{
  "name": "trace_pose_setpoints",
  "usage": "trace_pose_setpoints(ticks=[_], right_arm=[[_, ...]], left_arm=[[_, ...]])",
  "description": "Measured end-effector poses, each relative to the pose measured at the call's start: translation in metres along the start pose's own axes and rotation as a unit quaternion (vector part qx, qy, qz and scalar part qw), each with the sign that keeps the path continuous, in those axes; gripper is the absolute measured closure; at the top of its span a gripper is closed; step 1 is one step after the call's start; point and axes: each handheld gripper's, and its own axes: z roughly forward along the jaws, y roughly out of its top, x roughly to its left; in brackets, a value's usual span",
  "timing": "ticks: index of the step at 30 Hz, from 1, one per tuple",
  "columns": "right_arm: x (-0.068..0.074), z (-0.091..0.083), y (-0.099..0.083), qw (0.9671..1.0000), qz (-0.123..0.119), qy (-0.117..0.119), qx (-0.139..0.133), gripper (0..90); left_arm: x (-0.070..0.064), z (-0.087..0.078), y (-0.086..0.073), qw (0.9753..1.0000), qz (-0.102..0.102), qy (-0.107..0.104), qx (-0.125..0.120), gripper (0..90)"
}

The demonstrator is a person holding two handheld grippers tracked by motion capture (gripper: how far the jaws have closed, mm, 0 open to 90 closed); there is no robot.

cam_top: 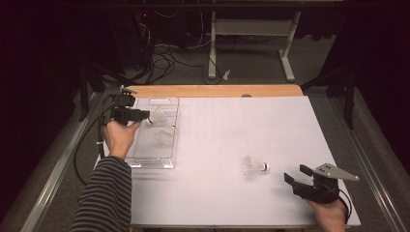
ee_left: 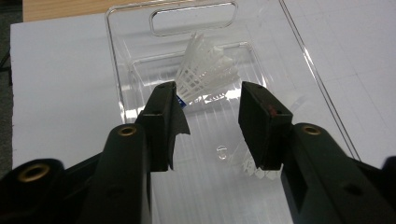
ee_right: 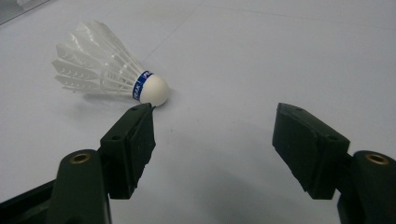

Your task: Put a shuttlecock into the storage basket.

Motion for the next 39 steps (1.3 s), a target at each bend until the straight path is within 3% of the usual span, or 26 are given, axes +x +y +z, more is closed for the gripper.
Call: trace_pose_setpoints(ticks=[18,28,39], right_arm=[[0.001,-0.001,0.000,1.0000,0.000,-0.003,-0.002,30.5],[0.001,-0.001,0.000,1.0000,0.000,-0.003,-0.002,30.5],[0.001,-0.001,0.000,1.0000,0.000,-0.002,-0.001,30.5]], left_arm=[[-0.001,-0.011,-0.012,0.9999,0.012,-0.006,0.004,44.8],[0.000,-0.020,-0.014,0.9998,0.007,-0.019,0.001,44.7],[-0.004,-0.027,-0.022,0.9993,0.020,-0.030,0.003,44.4]])
